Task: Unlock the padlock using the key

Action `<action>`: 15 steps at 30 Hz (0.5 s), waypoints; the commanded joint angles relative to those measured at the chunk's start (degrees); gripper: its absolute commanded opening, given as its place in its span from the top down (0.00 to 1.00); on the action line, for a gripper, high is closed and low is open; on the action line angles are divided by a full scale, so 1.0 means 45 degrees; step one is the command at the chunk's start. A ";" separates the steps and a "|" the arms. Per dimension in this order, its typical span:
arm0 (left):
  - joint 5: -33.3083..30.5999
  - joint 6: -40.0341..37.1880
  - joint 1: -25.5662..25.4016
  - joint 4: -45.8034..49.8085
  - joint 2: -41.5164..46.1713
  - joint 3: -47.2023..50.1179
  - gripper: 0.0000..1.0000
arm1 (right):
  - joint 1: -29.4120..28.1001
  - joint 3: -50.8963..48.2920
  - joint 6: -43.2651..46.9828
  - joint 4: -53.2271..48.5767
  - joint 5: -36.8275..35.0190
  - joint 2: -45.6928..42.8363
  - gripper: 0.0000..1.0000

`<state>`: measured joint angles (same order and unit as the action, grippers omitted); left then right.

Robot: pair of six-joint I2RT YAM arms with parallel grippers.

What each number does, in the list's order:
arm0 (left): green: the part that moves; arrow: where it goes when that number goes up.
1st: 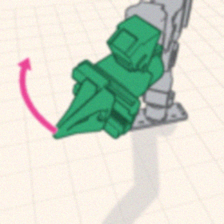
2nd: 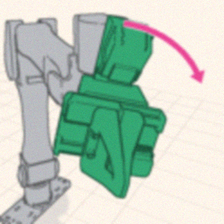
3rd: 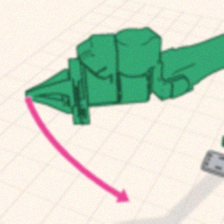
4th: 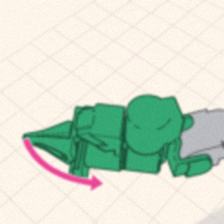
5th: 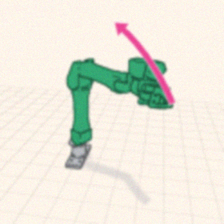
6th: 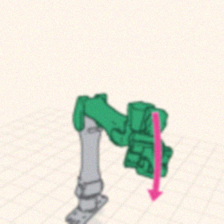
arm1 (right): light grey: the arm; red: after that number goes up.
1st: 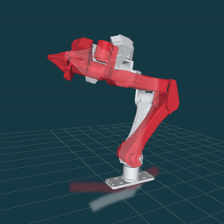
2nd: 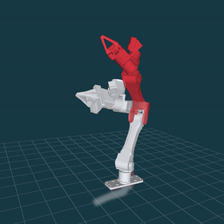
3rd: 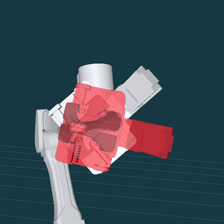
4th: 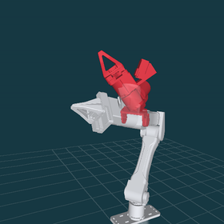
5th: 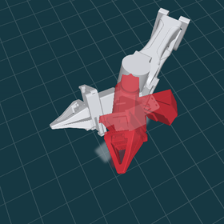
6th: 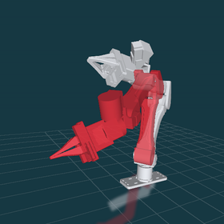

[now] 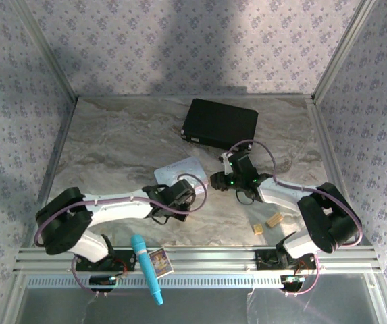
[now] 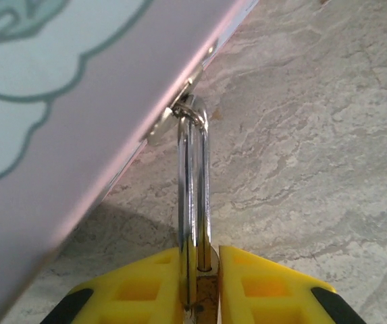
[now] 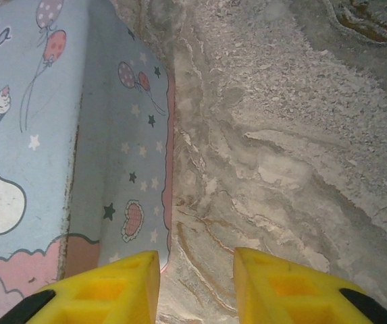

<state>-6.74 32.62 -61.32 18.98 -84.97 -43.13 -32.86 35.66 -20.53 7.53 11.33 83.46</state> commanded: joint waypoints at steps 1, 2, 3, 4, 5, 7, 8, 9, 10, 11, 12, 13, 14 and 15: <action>-0.0509 0.0245 -0.0240 0.1344 -0.0764 0.0157 0.81 | 0.0096 -0.0059 -0.0161 0.0143 0.0068 0.0131 0.65; -0.0654 0.0285 -0.0310 0.1372 -0.0785 0.0142 0.82 | 0.0095 -0.0030 -0.0163 0.0110 0.0094 0.0143 0.65; -0.0827 0.0337 -0.0408 0.1402 -0.0774 0.0114 0.82 | 0.0096 0.0009 -0.0167 0.0086 0.0114 0.0143 0.65; -0.0922 0.0404 -0.0454 0.1390 -0.0712 0.0113 0.81 | 0.0092 0.0025 -0.0161 0.0085 0.0118 0.0130 0.65; -0.0931 0.0474 -0.0455 0.1391 -0.0688 0.0119 0.81 | 0.0096 0.0025 -0.0163 0.0067 0.0109 0.0140 0.65; -0.0922 0.0717 -0.0603 0.1210 -0.0606 0.0204 0.80 | 0.0096 -0.0018 -0.0143 0.0084 0.0079 0.0162 0.65; -0.0985 0.0845 -0.0710 0.1137 -0.0610 0.0239 0.80 | 0.0094 -0.0015 -0.0143 0.0094 0.0079 0.0170 0.65; -0.1019 0.0995 -0.0845 0.1092 -0.0611 0.0285 0.80 | 0.0095 -0.0020 -0.0158 0.0086 0.0098 0.0193 0.65; -0.1084 0.1143 -0.0994 0.1089 -0.0631 0.0353 0.80 | 0.0091 -0.0032 -0.0183 0.0094 0.0131 0.0165 0.65; -0.1180 0.1221 -0.1117 0.1092 -0.0648 0.0395 0.80 | 0.0109 -0.0037 -0.0208 0.0140 0.0199 0.0168 0.65; -0.1298 0.1327 -0.1210 0.1047 -0.0675 0.0511 0.80 | 0.0130 -0.0020 -0.0239 0.0240 0.0295 0.0140 0.65; -0.1315 0.1356 -0.1217 0.0964 -0.0705 0.0622 0.81 | 0.0152 0.0031 -0.0232 0.0260 0.0360 0.0141 0.66; -0.1372 0.1349 -0.1215 0.0892 -0.0744 0.0694 0.84 | 0.0207 0.0149 -0.0206 0.0215 0.0446 0.0162 0.66; -0.1374 0.1271 -0.1217 0.0827 -0.0780 0.0741 0.86 | 0.0244 0.0357 -0.0149 0.0090 0.0569 0.0183 0.66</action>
<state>-12.51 37.10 -66.32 19.49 -86.87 -41.87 -32.47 35.64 -20.58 7.90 12.21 83.68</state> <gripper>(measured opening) 0.155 0.344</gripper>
